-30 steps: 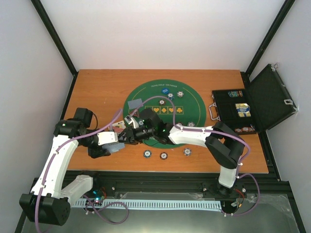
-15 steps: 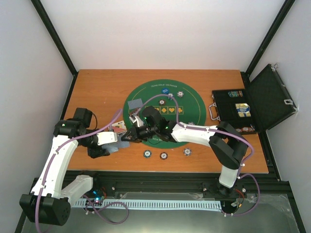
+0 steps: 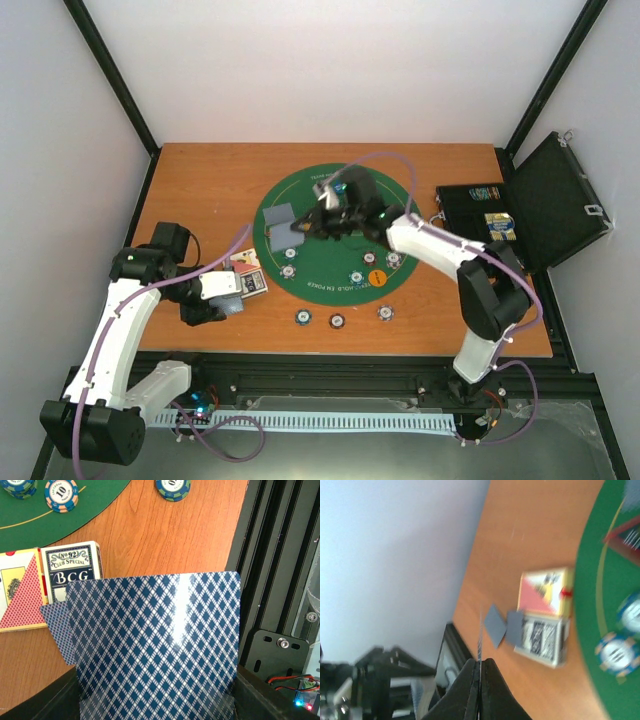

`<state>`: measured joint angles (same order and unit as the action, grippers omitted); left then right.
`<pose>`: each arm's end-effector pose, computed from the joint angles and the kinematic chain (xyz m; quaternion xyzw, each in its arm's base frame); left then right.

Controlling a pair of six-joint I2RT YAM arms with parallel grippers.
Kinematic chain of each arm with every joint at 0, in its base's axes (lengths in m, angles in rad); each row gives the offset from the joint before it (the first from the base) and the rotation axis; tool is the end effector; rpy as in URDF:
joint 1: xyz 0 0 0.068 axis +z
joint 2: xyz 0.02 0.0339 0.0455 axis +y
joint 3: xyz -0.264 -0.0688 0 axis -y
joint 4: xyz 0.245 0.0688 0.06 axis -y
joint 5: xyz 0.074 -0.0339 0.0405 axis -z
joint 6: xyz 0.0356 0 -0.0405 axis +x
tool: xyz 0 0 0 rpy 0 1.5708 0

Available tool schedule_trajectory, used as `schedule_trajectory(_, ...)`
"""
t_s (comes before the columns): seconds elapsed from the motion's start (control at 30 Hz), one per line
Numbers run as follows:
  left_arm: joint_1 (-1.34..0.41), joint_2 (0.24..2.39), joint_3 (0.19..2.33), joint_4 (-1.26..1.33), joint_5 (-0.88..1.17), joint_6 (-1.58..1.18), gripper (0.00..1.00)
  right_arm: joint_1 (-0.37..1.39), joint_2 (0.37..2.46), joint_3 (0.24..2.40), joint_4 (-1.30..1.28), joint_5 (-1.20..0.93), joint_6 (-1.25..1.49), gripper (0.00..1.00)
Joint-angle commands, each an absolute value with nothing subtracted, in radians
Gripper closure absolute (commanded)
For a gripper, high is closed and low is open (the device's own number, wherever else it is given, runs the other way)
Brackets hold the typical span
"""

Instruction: Distribute texas hold em gaming equipment

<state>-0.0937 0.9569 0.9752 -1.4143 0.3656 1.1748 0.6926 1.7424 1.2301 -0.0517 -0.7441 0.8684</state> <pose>0.1287 -0.0249 0.2882 0.5933 0.7797 -0.1111 0.1668 0.2868 0.2693 0.2523 -0.1031 0.8283 0.5425 0.0953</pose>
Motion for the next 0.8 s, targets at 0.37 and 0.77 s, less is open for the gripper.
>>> schedule_trajectory(0.37,-0.096,0.976,1.030,-1.450,0.397,1.190,0.99,0.251,2.293,2.009,-0.515,-0.765,0.550,0.97)
schedule_trajectory(0.77,-0.095,1.013,1.062,-1.458,0.401,1.174,0.99,0.202,2.681,2.441,-0.562,-0.726,0.618,0.97)
